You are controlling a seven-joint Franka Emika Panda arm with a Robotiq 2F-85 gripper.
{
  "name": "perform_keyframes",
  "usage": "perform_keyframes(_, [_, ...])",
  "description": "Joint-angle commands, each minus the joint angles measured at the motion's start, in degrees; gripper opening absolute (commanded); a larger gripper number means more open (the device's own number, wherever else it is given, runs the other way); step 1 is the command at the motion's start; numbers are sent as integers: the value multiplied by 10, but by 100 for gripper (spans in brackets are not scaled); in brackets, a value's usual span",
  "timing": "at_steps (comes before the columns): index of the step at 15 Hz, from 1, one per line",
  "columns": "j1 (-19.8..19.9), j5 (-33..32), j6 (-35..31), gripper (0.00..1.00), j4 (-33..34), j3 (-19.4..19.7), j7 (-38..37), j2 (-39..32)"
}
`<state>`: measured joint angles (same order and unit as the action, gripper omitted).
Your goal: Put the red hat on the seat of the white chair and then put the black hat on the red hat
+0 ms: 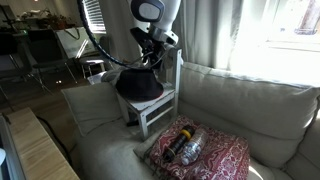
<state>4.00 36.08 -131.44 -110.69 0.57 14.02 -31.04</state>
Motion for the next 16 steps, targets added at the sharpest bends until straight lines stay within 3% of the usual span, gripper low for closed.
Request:
perform_keyframes(1, [-14,-75,-15,100,-72,2,-56,94])
perform_keyframes(9, [-13,-129,92,100,-138,6,-178,279])
perform_keyframes(16, [-17,-145,219,100,-140,3,-285,397])
